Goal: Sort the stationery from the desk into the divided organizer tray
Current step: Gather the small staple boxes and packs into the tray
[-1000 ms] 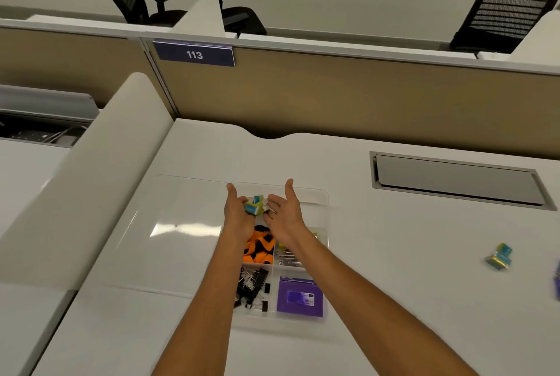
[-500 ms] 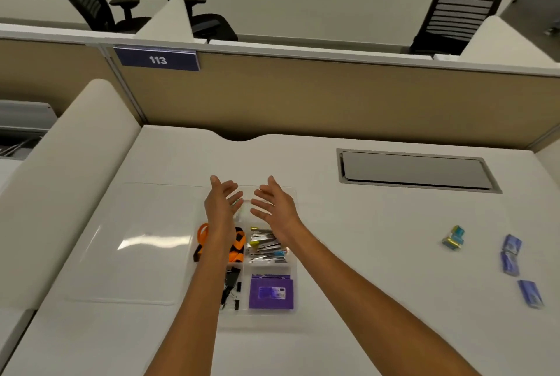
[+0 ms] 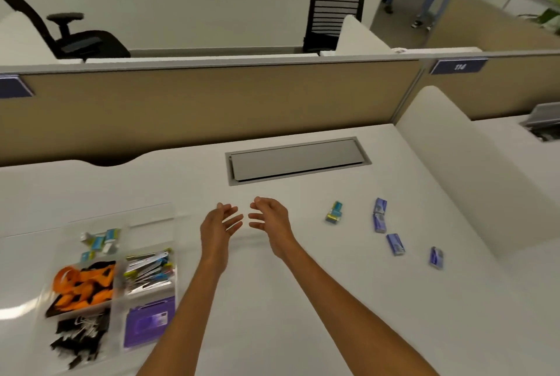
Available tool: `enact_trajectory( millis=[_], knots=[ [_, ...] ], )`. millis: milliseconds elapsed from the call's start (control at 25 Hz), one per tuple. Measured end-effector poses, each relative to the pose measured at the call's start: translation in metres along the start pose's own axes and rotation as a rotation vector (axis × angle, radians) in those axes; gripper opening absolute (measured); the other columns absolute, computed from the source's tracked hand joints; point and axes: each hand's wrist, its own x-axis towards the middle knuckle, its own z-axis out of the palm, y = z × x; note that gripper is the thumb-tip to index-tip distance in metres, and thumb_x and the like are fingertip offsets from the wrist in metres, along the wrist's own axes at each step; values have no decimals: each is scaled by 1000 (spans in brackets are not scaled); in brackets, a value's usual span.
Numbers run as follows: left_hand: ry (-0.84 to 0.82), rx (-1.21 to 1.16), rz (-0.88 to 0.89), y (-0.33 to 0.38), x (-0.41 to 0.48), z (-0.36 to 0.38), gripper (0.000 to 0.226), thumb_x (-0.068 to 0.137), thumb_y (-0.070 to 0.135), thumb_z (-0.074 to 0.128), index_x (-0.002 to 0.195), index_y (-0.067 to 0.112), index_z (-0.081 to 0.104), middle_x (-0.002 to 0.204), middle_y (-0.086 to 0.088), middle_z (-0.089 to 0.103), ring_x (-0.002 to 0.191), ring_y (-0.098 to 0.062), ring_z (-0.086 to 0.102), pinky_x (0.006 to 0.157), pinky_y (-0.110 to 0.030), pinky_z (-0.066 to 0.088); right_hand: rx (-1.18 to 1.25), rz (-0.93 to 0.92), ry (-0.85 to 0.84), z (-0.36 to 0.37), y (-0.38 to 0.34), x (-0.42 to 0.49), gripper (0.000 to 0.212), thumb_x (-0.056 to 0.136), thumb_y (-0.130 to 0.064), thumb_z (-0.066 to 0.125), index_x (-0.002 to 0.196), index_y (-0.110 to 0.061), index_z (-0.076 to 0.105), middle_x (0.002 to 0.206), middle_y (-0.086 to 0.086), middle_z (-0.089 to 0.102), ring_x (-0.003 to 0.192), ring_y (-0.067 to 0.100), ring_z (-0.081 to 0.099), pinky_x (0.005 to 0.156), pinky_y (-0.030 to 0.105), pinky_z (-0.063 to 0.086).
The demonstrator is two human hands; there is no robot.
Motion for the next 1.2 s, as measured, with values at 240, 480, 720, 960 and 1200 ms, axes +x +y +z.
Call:
enact_trajectory(
  millis=[240, 480, 720, 960, 1200],
  knots=[
    [-120, 275, -27, -61, -12, 94, 22, 94, 13, 62, 115, 8, 62, 113, -12, 68, 96, -25, 71, 87, -35, 58, -134, -126, 250, -132, -19, 19, 16, 92, -19, 61, 106, -12, 65, 105, 9, 68, 91, 26, 69, 74, 36, 61],
    [-145, 631, -46, -102, -14, 156, 39, 83, 5, 71, 120, 12, 59, 119, -3, 61, 101, -16, 59, 86, -25, 52, -933, -230, 97, -232, -34, 63, 61, 77, 18, 54, 125, -18, 58, 136, 4, 55, 123, 26, 52, 102, 33, 44],
    [-314, 973, 156, -113, -8, 185, 58, 75, 0, 78, 127, 14, 57, 126, -7, 46, 106, -21, 57, 85, -17, 42, -1467, -329, -245, -237, -31, 82, 59, 81, 5, 64, 133, -23, 54, 148, 2, 43, 130, 26, 40, 104, 37, 41],
    [-432, 1252, 376, -120, 6, 187, 33, 82, 12, 76, 112, 19, 64, 132, 0, 43, 87, -15, 52, 76, -22, 48, -1411, -321, -42, -240, -27, 94, 33, 87, -4, 65, 118, -11, 61, 121, 9, 55, 110, 26, 53, 88, 31, 49],
    [-429, 1164, 385, -126, 12, 186, 37, 84, 15, 75, 116, 15, 57, 125, -3, 49, 87, -16, 56, 74, -23, 49, -1237, -85, -227, -247, -35, 96, 62, 80, -2, 71, 134, -21, 49, 129, 14, 44, 119, 28, 49, 99, 32, 44]
  ],
)
